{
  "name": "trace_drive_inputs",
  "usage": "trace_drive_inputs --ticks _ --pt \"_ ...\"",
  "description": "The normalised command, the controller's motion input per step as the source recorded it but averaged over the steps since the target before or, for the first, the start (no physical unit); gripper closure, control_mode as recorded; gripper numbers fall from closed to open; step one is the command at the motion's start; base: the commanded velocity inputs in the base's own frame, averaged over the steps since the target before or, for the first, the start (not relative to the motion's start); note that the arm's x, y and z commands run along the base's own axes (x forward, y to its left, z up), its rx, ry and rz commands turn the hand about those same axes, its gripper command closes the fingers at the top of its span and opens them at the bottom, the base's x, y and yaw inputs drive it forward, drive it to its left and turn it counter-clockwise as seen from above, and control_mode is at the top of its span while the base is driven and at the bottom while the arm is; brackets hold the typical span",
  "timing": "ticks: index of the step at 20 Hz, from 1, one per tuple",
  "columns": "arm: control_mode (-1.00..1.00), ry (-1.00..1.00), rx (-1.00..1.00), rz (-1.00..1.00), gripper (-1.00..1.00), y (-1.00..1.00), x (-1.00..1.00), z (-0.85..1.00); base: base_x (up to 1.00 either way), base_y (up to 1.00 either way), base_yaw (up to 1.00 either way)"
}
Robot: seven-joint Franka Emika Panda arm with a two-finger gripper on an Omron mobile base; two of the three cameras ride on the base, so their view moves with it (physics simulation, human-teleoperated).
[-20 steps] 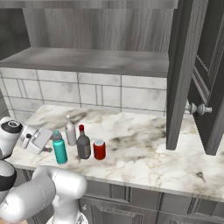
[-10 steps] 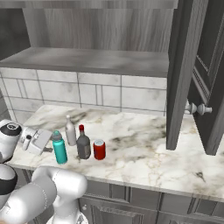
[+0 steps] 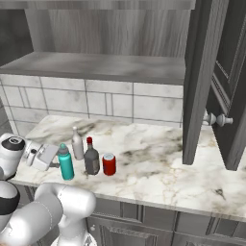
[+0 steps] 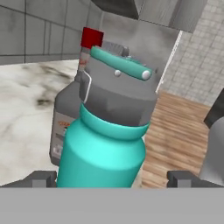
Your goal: Sort all alcoholic drinks to one cabinet, and non-alcoholic drinks to the other.
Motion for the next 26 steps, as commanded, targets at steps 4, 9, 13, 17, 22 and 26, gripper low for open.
trace_drive_inputs --ticks 4,9,13,17,22,26 --pt "-1.00 0.03 -0.02 0.00 -1.00 -0.02 0.00 0.00 0.00 0.00 0.00" --pt "-1.00 0.03 -0.02 0.02 -1.00 0.00 0.00 0.00 0.00 0.00 0.00" --pt "-1.00 0.02 -0.02 0.06 -1.00 0.00 0.01 0.00 0.00 0.00 0.00" --pt "-1.00 0.00 0.00 0.10 -1.00 -0.05 0.00 0.00 0.00 0.00 0.00" --pt "-1.00 0.00 0.00 0.11 -1.00 -0.13 0.00 0.00 0.00 0.00 0.00" --pt "-1.00 0.00 0.00 0.10 1.00 -0.10 0.01 0.00 0.00 0.00 0.00"
